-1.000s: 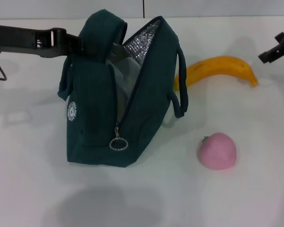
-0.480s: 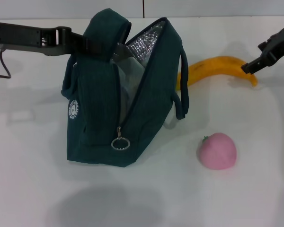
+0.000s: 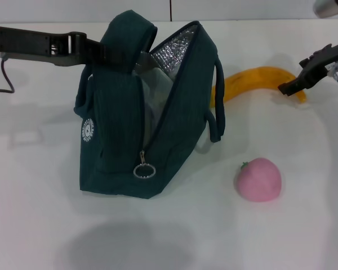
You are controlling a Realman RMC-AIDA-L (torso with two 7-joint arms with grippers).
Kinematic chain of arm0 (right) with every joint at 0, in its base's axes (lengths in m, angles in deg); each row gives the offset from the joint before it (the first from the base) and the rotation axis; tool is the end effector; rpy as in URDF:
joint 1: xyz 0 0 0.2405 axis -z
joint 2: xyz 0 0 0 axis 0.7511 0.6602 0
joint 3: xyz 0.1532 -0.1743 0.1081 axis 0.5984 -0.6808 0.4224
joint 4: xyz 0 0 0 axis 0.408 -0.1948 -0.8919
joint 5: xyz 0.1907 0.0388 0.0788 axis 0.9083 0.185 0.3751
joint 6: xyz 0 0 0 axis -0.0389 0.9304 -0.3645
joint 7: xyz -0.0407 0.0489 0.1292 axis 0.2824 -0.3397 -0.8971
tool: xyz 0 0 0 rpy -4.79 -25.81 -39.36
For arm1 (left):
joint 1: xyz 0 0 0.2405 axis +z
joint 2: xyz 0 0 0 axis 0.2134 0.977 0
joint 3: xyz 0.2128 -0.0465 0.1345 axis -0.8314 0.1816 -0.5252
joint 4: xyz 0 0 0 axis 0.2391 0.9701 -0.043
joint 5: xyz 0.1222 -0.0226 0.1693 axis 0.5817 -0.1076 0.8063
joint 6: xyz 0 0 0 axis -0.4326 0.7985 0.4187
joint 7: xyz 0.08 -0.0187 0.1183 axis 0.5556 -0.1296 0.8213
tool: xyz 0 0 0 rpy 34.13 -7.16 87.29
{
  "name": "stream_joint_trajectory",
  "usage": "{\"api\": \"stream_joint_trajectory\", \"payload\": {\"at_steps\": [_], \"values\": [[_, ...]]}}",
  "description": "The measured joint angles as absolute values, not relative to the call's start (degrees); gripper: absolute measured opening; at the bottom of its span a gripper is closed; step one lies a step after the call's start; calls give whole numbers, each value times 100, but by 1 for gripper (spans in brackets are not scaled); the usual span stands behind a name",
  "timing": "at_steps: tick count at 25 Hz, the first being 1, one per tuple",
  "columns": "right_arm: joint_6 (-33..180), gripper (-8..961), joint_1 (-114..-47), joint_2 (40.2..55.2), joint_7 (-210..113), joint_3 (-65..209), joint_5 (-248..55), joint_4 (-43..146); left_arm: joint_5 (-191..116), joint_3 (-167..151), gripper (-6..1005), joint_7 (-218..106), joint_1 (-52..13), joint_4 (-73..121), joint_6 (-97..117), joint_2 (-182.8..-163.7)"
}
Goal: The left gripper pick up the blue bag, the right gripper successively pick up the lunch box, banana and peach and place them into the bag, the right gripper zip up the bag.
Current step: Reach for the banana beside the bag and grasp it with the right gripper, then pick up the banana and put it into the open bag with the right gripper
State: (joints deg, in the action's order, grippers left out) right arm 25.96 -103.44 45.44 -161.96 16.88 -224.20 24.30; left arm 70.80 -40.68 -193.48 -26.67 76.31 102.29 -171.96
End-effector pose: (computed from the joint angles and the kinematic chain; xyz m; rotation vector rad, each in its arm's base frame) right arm 0.2159 0.4679 0.0139 -2.5001 0.6241 -0.2955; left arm -0.2005 0.3726 0.0810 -2.5857 -1.5152 -0.6427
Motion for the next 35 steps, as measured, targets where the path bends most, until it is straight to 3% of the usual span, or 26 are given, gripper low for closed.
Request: {"api": "stream_joint_trajectory", "payload": {"at_steps": [31, 35], "values": [[3386, 857, -10268, 4870, -15857, 1727, -22113, 2795, 7075, -4078, 36, -19323, -2732, 7616, 10224, -17195], [3448, 723, -10250, 4874, -15880, 1750, -22093, 2794, 7074, -4078, 36, -19322, -2732, 7613, 10224, -17196]]}}
